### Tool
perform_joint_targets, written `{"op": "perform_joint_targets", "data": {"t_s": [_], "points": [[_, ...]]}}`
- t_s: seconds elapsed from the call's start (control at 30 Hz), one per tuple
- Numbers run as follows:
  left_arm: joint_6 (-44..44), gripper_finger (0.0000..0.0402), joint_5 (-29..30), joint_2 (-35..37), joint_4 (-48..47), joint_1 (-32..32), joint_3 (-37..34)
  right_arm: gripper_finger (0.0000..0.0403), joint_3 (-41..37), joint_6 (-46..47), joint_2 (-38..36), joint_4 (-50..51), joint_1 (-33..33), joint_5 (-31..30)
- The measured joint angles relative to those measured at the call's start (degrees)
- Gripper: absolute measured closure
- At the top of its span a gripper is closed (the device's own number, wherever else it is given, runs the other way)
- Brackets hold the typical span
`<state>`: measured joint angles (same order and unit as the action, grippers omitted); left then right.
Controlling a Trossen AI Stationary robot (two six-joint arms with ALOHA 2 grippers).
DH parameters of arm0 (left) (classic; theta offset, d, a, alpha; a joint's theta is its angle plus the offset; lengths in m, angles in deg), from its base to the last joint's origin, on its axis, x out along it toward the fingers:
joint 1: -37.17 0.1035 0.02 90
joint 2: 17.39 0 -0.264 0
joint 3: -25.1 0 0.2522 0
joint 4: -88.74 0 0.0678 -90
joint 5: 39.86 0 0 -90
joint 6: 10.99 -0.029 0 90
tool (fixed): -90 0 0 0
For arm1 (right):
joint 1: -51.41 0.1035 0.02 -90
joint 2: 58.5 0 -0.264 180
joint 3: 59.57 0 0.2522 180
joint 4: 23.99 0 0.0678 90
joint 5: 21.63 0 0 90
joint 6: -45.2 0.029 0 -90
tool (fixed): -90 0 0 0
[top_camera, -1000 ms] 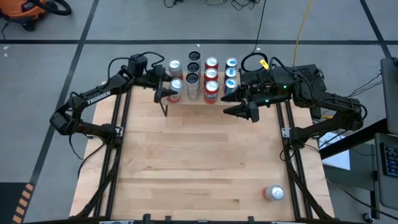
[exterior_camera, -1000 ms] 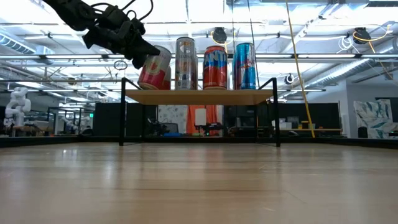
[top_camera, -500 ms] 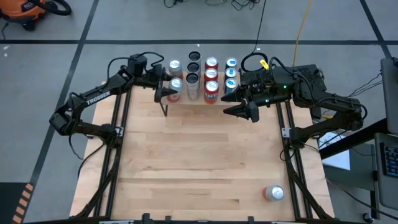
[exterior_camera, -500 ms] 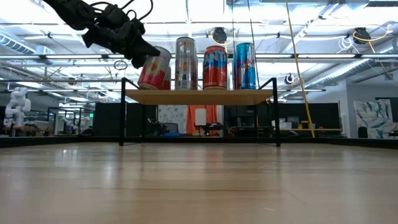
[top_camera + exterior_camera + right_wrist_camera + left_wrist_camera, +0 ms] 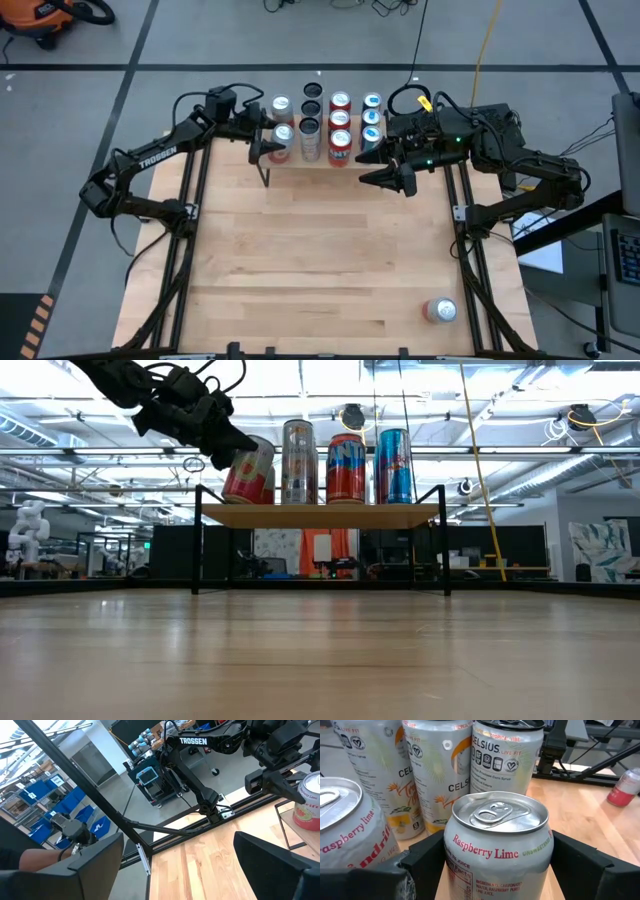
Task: Place canned beverage on shelf
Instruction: Put the top pink and white soda can aligned with the other pink and white soda can on the shelf
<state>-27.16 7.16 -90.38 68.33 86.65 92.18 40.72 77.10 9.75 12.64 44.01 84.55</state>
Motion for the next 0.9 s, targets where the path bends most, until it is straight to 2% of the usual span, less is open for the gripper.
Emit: {"op": "perform_joint_targets", "data": {"t_s": [0.13,0.33,0.53,0.9], "points": [[0.82,0.0082,0.02,0.02,-0.03,-0.18,0.01,0.0046,0.00,0.02,0.00,0.00,0.00,0.00],[1.39,0.0043,1.05,0.13,0.26,-1.38,0.11,0.0046,0.00,0.01,0.01,0.06,0.00,0.00],[4.30,0.0037,2.89,0.44,-0.76,-2.38,0.11,0.0046,0.00,0.02,0.02,0.13,0.00,0.00],[4.69,0.0036,11.35,9.87,-3.56,-3.07,2.28,0.0046,0.00,-0.88,0.01,0.13,-0.02,0.01]]}}
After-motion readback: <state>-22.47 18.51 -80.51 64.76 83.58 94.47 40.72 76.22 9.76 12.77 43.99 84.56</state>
